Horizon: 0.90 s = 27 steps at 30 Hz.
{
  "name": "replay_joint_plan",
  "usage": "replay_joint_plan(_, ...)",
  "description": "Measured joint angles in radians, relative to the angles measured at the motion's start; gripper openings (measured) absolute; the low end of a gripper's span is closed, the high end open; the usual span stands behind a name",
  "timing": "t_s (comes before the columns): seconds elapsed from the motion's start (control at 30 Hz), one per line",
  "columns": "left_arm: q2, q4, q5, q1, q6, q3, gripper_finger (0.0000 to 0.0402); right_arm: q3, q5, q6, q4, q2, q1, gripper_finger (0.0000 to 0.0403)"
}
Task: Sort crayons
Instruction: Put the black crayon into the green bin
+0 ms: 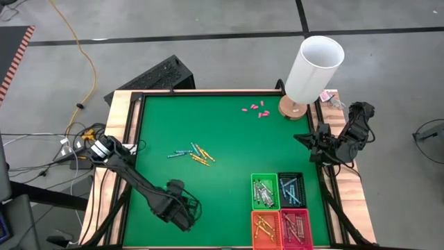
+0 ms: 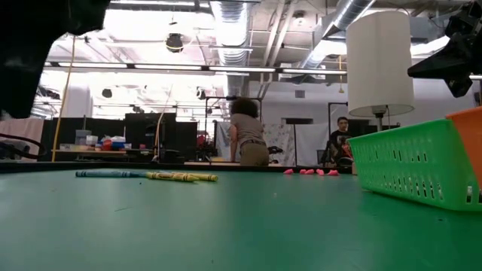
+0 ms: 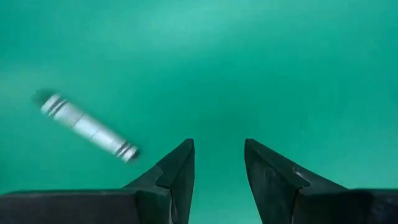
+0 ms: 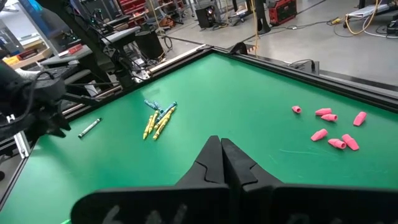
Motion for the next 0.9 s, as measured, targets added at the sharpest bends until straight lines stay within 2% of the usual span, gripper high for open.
replay_joint_plan(0.17,-0.004,-0.281,0.167,-0.037,-0.337,0.0,0.0129,0.0,0.0,0.0,0.0,0.0,0.0,0.0)
replay_joint_plan(0.3,-0.03,-0.294,0.171,-0.083,-0.457,0.0,0.0129,0.0,0.0,-0.001,0.0,0.0,0.0,0.0)
replay_joint_plan(0.47,-0.034,-0.241,0.154,-0.082,-0.489,-0.004,0.0129,0.0,0.0,-0.001,0.0,0.0,0.0,0.0)
replay_joint_plan(0.77,-0.036,-0.16,0.162,-0.065,-0.494,-0.081,0.0129,0.0,0.0,-0.001,0.0,0.0,0.0,0.0)
replay_joint_plan(0.9,-0.078,-0.093,0.159,-0.059,-0.5,-0.15,0.0129,0.0,0.0,-0.002,0.001,0.0,0.0,0.0)
